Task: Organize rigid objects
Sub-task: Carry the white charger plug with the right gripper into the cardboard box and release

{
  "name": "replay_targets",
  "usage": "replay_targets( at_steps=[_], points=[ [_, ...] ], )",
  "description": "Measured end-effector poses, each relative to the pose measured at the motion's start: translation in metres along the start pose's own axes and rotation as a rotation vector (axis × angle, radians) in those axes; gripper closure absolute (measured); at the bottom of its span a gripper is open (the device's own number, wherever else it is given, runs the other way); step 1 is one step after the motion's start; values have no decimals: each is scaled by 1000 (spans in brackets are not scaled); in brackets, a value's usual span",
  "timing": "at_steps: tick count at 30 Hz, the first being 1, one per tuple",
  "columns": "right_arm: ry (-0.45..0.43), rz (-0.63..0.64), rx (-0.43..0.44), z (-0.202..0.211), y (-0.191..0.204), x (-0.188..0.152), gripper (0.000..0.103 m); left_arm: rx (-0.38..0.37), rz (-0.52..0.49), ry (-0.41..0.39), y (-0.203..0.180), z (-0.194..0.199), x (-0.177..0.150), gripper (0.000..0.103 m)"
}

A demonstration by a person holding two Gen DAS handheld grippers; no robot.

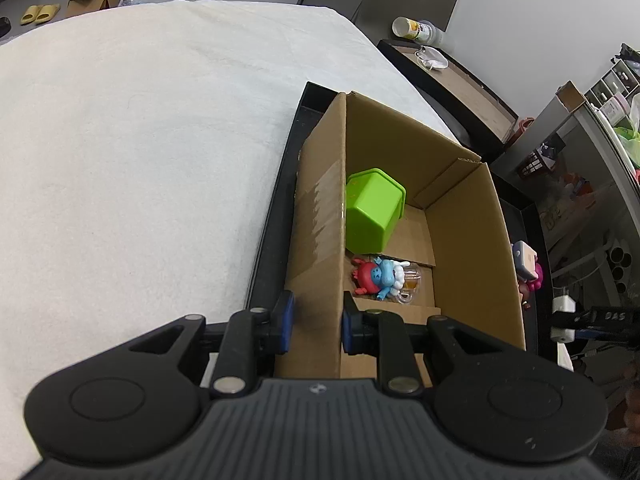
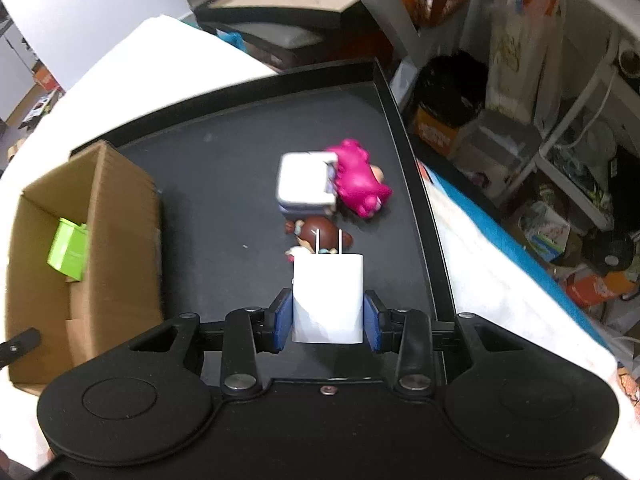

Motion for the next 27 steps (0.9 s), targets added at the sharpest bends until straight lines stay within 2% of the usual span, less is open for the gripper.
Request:
replay_targets(
  at_steps=[16, 27],
  points=[
    [-79, 88, 24, 42, 47, 24, 67, -6, 3, 2, -2, -1, -1, 81],
    [-106, 158, 48, 55, 89, 33, 67, -14, 4, 6, 0, -1, -1, 81]
  ],
)
Point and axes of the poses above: each gripper's, at about its wrist camera, not at the fingertips, and z roughly against the way its jaws point, y to its left, x to its top, the point moved 10 cm from there along -z, roughly the way its jaws point, and after that the axes turned 1 degree about x, right-handed, at the moved point
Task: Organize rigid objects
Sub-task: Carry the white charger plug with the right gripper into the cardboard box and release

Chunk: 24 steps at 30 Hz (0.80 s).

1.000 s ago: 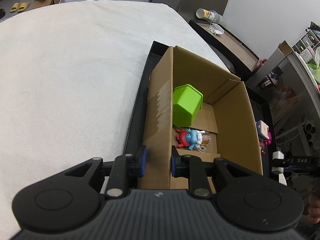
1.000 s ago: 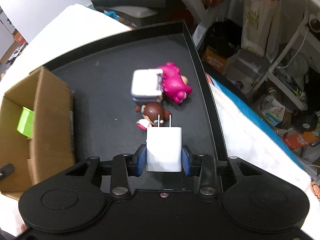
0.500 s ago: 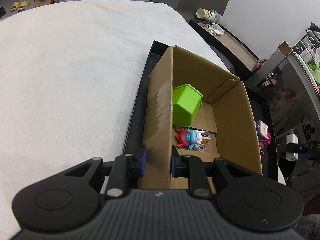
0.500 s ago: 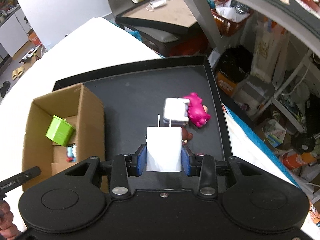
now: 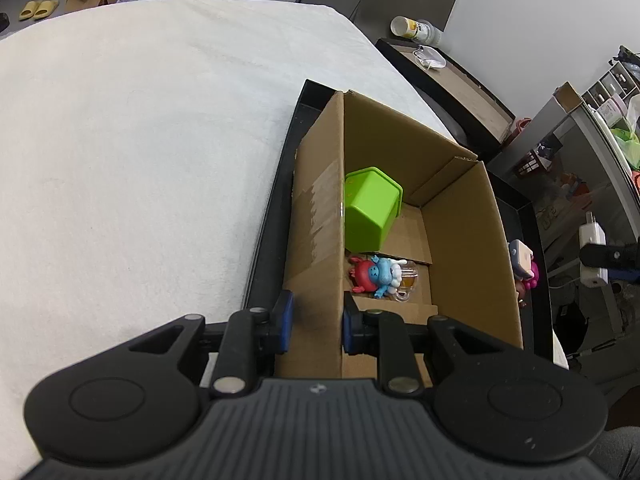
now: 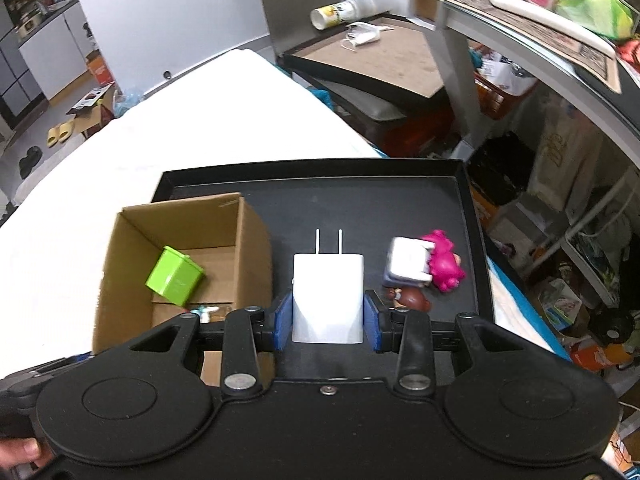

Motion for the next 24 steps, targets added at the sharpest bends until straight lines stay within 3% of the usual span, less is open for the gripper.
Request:
replay_targets(
  at_steps=[24],
  points=[
    [2, 93, 56, -15, 81, 13, 66, -9, 7, 12, 0, 0, -1, 80]
  ],
)
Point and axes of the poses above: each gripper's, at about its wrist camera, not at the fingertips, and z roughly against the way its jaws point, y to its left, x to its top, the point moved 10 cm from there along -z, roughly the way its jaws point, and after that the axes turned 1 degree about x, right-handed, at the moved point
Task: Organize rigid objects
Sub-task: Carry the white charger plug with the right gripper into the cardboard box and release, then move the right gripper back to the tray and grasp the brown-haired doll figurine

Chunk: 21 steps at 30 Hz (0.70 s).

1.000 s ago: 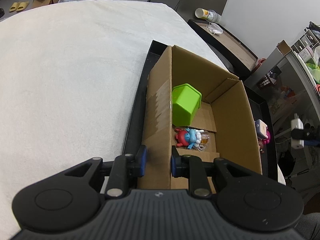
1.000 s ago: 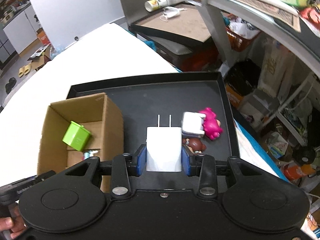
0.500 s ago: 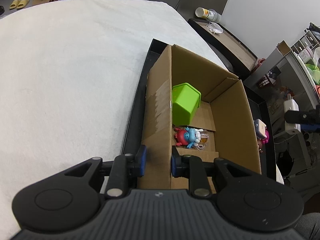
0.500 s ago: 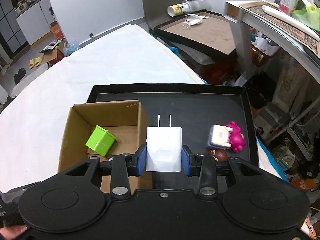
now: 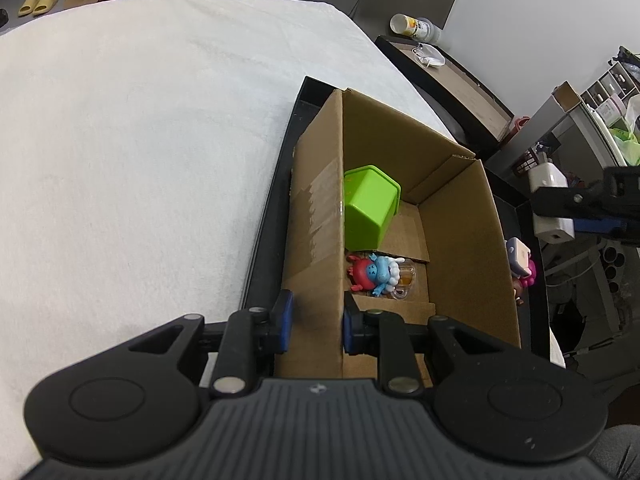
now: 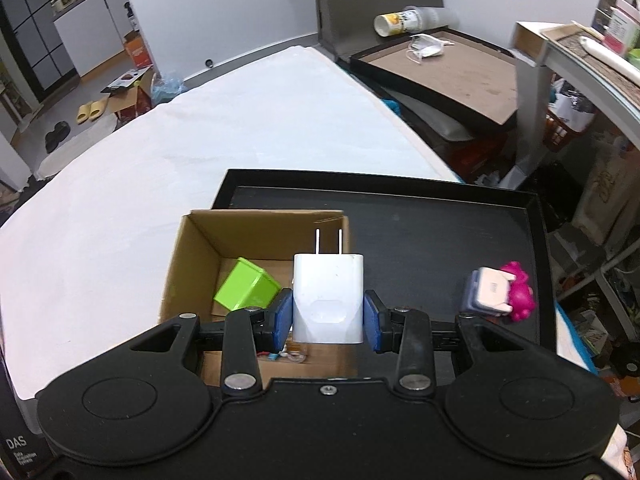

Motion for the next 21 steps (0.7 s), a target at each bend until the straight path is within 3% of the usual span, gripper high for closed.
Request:
replay_targets(
  at_steps=[10, 12, 21],
  points=[
    [-3, 10, 29, -15, 24, 5, 65, -10, 7, -1, 1, 1, 0, 80],
    [3, 7, 29, -18, 25, 4, 53, -13, 8, -5, 1, 2, 1, 79],
    [-2, 9, 8, -9, 15, 0, 42, -27, 14, -11, 3, 4, 1, 79]
  ],
)
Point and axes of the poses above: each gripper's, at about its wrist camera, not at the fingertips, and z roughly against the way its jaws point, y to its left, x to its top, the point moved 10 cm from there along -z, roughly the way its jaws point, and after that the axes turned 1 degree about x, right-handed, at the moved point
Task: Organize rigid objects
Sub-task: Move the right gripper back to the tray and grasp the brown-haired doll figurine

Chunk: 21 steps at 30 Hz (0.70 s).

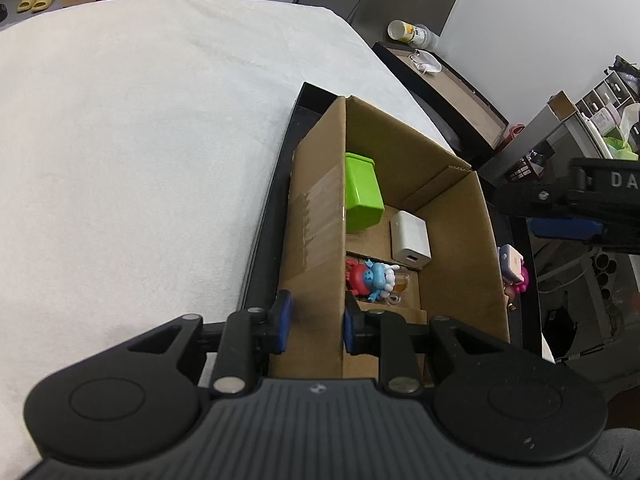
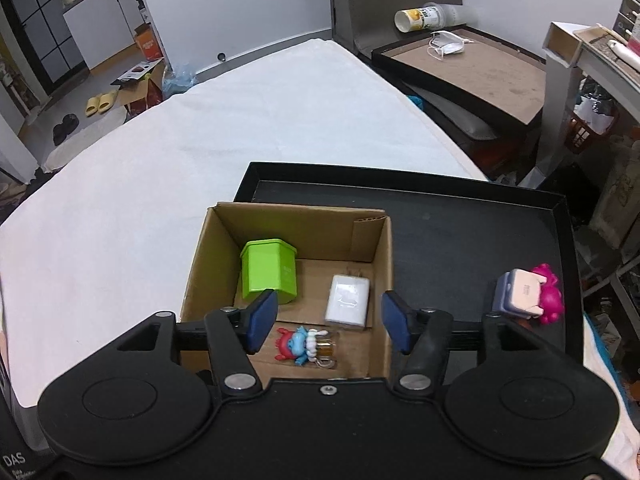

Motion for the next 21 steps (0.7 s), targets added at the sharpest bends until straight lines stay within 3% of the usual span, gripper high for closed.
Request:
replay_targets(
  at_steps=[21],
  points=[
    [-22, -27, -74, 26, -70, -19, 26, 6, -5, -3, 0, 1, 0, 79]
  ],
)
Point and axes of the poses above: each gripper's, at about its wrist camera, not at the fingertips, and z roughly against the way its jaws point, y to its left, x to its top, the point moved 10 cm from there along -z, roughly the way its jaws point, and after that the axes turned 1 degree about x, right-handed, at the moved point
